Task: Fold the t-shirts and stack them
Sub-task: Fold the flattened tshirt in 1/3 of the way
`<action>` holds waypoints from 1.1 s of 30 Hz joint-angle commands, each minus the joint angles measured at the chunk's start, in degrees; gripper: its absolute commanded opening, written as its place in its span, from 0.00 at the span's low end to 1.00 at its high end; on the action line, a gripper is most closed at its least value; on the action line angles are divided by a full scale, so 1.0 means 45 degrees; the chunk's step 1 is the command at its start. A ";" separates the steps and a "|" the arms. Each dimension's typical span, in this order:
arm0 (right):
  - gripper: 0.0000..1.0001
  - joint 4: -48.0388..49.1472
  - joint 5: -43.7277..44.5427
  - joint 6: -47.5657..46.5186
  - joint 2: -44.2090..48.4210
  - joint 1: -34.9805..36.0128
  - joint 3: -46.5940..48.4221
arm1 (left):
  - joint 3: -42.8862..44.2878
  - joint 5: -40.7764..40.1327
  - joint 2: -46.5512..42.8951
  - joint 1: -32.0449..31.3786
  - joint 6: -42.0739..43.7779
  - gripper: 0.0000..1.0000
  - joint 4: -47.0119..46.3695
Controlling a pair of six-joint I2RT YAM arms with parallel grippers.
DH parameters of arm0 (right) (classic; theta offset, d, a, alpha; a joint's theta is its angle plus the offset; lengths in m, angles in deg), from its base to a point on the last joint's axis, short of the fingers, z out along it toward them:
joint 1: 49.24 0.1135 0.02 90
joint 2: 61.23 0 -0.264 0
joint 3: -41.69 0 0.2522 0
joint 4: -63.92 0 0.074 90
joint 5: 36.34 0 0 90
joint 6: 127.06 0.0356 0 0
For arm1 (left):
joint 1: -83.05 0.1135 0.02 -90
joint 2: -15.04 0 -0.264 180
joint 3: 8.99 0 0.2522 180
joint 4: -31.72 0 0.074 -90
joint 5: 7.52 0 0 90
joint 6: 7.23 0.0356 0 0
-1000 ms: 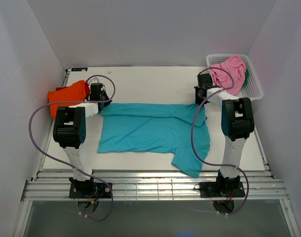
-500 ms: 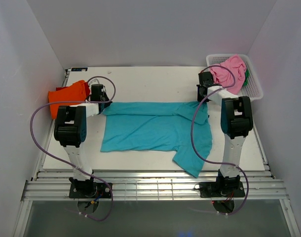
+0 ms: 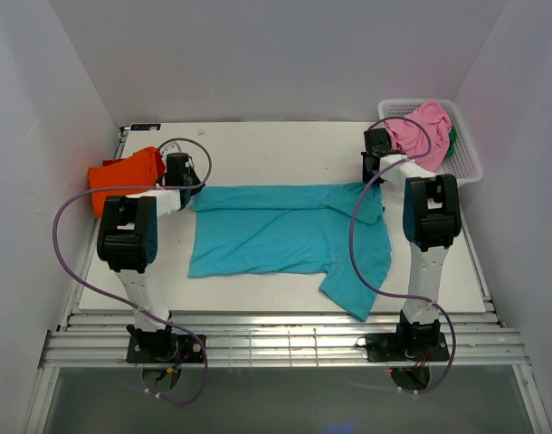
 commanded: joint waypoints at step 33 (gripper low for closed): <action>0.08 -0.0750 -0.0443 0.0107 -0.0665 -0.0148 0.0206 | -0.0216 -0.0031 -0.0575 -0.0735 -0.0730 0.00 0.0911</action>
